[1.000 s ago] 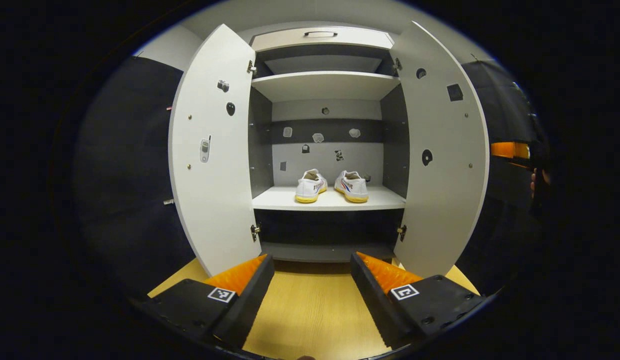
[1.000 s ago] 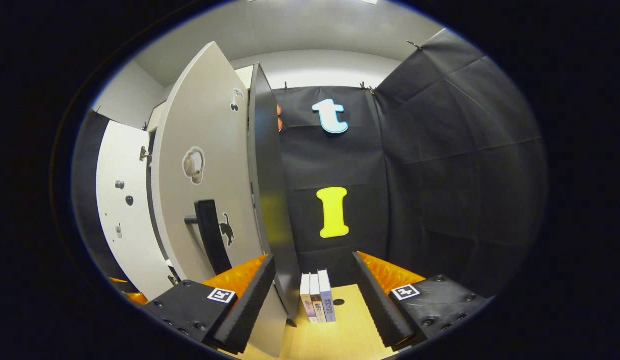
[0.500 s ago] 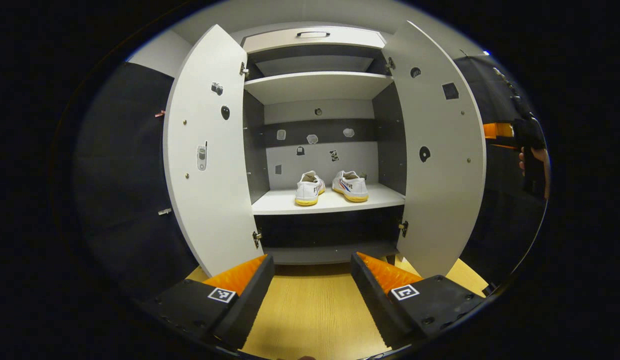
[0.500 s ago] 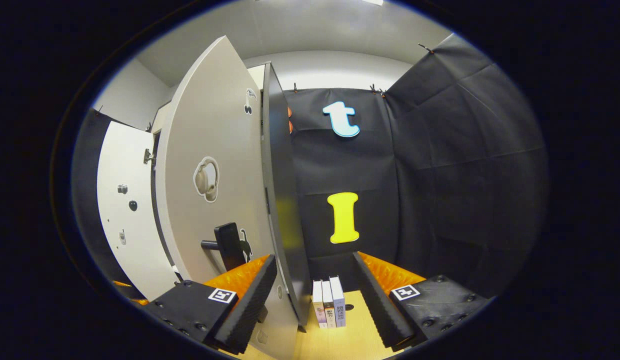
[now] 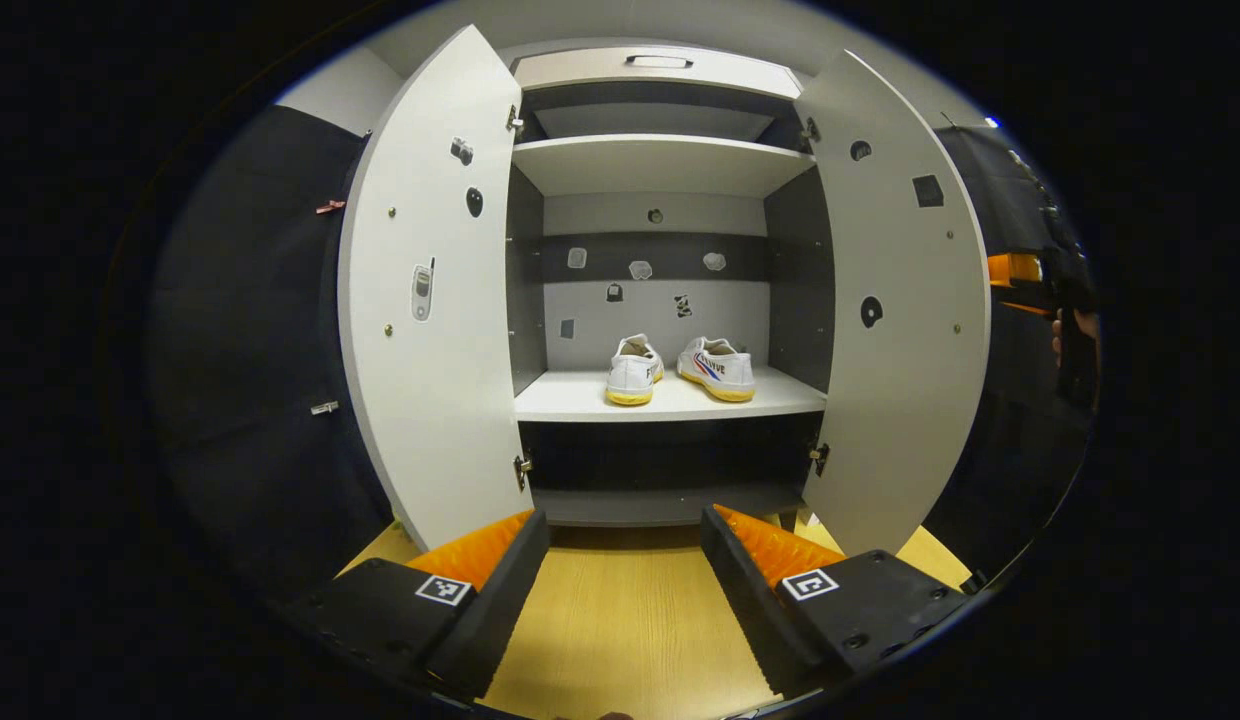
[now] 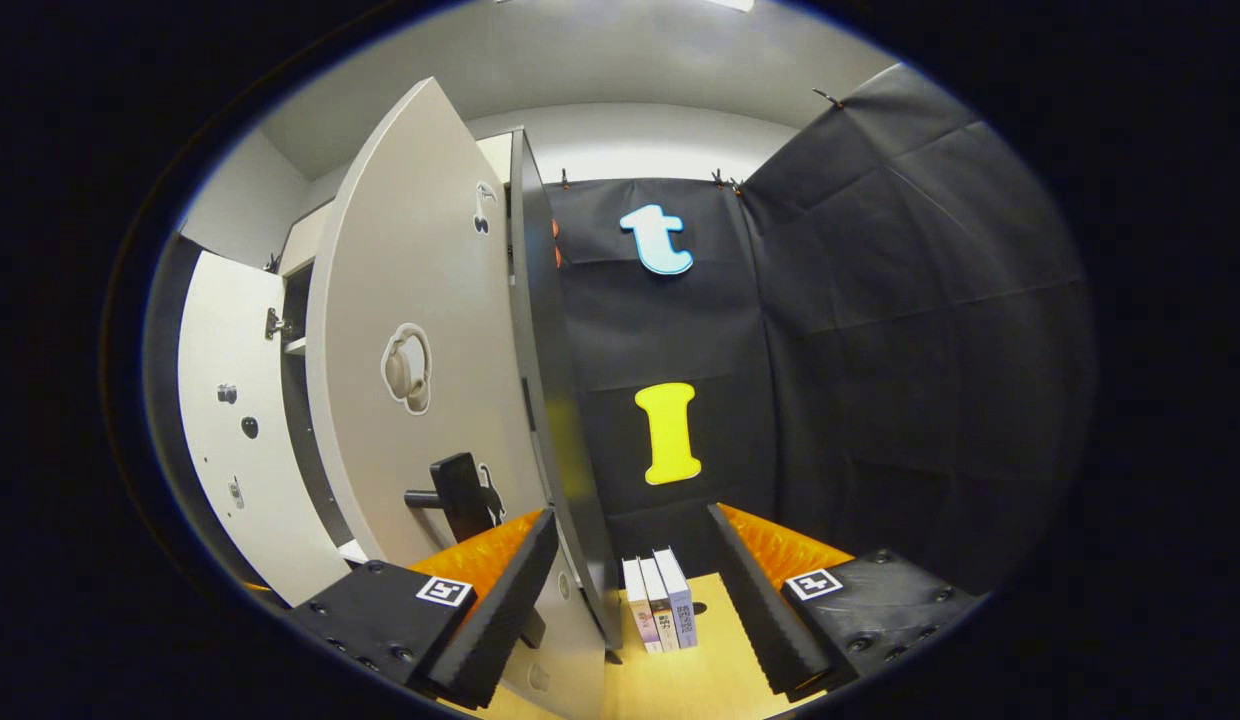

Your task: Grab one shoe with the right hand and put it into the shoe cabinet, grab the other shoe with the left hand and put it into the shoe cabinet; then close the right door with the right hand and the left door with the left hand.

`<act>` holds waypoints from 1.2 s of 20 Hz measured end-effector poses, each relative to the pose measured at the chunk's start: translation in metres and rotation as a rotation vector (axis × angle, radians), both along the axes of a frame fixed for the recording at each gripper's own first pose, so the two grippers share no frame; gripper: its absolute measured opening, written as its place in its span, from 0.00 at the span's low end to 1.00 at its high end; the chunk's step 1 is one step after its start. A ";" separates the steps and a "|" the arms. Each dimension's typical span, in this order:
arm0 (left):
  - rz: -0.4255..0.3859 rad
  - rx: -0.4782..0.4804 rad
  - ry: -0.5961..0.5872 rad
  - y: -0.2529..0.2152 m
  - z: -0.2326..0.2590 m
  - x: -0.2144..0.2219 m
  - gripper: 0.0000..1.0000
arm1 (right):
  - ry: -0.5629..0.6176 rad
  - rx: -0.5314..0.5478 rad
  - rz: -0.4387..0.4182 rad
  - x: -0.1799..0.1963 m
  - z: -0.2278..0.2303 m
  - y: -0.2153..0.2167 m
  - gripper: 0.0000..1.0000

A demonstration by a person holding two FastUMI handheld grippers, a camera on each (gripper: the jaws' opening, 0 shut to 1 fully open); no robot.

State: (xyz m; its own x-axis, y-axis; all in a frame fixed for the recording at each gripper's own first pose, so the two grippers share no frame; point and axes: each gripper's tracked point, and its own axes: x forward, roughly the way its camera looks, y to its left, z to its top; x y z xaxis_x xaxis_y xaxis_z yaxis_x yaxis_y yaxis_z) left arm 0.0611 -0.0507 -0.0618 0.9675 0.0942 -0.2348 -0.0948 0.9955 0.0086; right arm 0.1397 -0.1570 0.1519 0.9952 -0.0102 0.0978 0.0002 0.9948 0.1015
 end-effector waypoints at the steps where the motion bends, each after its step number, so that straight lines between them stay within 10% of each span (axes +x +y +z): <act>1: 0.002 0.001 0.002 0.004 -0.001 0.000 0.96 | 0.003 0.013 -0.005 -0.001 -0.001 0.002 0.98; 24: 0.155 -0.087 -0.026 0.163 -0.016 -0.042 0.96 | 0.106 -0.094 0.252 -0.004 -0.049 0.249 0.99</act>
State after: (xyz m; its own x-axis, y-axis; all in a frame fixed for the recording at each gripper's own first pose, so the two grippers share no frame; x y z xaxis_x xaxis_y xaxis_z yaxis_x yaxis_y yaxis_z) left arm 0.0190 0.1120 -0.0782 0.9489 0.2229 -0.2233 -0.2461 0.9658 -0.0817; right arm 0.1355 0.0915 0.1030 0.9698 0.2434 -0.0185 -0.2430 0.9698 0.0212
